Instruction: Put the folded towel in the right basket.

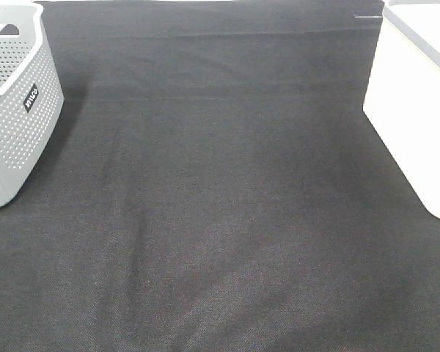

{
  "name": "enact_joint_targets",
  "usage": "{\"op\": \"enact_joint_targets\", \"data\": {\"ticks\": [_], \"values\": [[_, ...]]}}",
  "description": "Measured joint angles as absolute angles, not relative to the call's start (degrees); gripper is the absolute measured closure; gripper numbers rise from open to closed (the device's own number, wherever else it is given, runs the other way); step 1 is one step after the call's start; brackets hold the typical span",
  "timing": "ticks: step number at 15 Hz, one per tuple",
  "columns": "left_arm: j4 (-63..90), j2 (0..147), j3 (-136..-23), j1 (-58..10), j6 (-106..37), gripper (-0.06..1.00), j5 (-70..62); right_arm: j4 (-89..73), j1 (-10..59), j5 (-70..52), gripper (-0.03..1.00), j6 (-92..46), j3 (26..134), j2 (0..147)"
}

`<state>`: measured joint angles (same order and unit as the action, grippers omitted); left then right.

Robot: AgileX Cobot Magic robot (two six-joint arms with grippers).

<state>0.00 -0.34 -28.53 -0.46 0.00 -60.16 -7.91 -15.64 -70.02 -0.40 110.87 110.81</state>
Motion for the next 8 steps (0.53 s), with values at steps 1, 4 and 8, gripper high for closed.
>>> {"op": "enact_joint_targets", "data": {"ticks": [1,4,8], "values": [[0.0,-0.3,-28.5,-0.5,-0.3,-0.04,-60.2,-7.4,-12.7,-70.0,0.00,-0.3,112.2,110.0],[0.0,-0.3,-28.5,-0.5,-0.3,-0.04,-60.2,-3.0,-2.8,-69.6,0.00,1.3,113.0,105.9],[0.0,-0.3,-28.5,-0.5,-0.5,-0.04,-60.2,-3.4,-0.8,-69.4,0.00,0.7,108.2,95.1]]}}
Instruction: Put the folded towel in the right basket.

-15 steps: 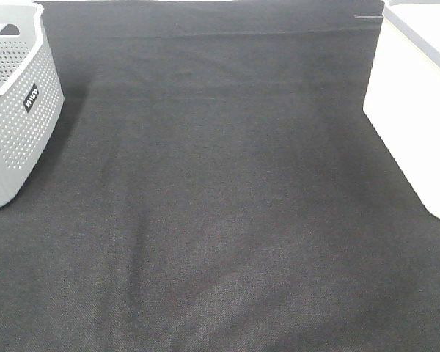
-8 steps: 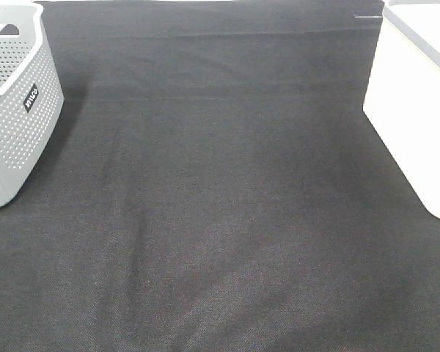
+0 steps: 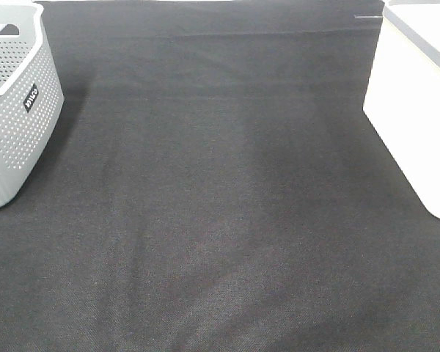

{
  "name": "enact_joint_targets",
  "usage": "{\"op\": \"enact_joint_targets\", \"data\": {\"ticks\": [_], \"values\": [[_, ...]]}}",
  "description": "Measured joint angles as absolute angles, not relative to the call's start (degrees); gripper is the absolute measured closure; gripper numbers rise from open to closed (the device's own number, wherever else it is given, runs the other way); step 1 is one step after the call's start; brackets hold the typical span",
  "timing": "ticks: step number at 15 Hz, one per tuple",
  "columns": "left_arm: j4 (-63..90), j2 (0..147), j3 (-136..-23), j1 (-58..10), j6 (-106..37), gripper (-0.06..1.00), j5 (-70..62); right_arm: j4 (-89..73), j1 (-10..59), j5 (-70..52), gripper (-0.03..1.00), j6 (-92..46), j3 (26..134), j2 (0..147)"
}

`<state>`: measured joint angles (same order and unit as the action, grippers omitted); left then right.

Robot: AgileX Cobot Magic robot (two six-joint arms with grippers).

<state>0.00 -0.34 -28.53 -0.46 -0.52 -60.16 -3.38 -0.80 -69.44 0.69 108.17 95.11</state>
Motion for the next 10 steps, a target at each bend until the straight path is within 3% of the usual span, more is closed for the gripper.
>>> {"op": "enact_joint_targets", "data": {"ticks": [2,3,10], "values": [[0.0,-0.3,-28.5,-0.5,-0.5,-0.04,-60.2,-4.0,-0.8,-69.4,0.00,0.7,98.2,83.9],[0.0,-0.3,-28.5,-0.5,-0.5,-0.04,-60.2,-4.0,-0.8,-69.4,0.00,0.7,98.2,83.9],[0.0,-0.3,-28.5,-0.5,-0.6,-0.04,-60.2,-2.7,-0.8,-69.7,0.00,-2.1,59.6,36.8]]}}
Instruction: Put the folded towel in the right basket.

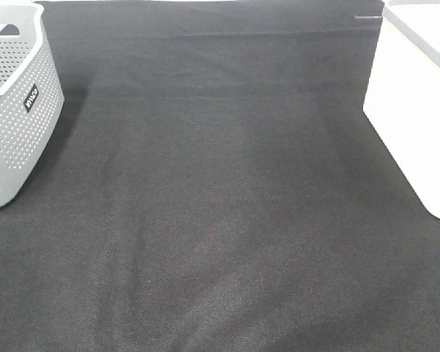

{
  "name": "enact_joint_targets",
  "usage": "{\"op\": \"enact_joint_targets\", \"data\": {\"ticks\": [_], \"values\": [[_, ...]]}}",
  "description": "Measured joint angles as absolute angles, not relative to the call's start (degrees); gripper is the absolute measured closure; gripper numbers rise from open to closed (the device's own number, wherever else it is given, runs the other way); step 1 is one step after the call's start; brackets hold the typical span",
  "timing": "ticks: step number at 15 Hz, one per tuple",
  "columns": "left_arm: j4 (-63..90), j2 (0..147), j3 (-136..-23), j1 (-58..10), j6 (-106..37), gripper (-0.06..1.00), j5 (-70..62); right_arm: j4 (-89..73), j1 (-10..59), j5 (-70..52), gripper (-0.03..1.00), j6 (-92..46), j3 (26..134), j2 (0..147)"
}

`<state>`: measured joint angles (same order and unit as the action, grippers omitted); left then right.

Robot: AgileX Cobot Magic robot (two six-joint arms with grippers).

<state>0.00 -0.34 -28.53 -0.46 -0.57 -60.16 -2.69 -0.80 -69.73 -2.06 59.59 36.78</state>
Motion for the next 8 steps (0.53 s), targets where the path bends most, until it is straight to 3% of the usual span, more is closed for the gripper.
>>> {"op": "enact_joint_targets", "data": {"ticks": [8], "values": [[0.0,-0.3,-28.5,-0.5,-0.6,-0.04,-60.2,0.0,-0.8,-68.6,0.00,-1.8,29.9,6.1]]}}
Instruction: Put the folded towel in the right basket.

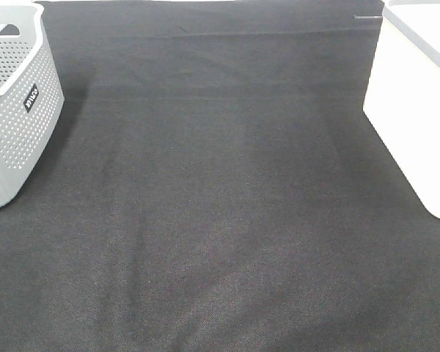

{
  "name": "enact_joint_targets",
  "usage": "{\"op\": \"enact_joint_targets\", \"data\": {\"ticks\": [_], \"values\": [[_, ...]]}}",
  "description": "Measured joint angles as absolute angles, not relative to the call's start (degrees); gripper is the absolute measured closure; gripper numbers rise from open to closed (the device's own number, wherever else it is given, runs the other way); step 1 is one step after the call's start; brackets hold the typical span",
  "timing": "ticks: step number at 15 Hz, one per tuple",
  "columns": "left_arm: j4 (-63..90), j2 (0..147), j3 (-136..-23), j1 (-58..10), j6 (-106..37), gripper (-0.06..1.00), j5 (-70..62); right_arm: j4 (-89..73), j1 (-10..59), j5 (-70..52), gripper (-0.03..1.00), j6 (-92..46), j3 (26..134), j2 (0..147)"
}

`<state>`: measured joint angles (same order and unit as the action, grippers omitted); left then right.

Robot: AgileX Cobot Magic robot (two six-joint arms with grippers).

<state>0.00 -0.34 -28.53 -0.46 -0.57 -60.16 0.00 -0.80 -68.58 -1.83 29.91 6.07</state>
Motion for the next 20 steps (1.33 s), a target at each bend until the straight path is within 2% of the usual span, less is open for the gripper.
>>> {"op": "enact_joint_targets", "data": {"ticks": [3,20], "values": [[0.0,-0.3,-28.5,-0.5,-0.6,-0.04,-60.2,-0.7,-0.8,-66.9,0.00,-1.2,28.0,0.0],[0.3,-0.3,-28.5,-0.5,-0.6,-0.04,-60.2,-1.1,-0.8,-63.3,0.00,-0.7,26.1,-0.2]]}}
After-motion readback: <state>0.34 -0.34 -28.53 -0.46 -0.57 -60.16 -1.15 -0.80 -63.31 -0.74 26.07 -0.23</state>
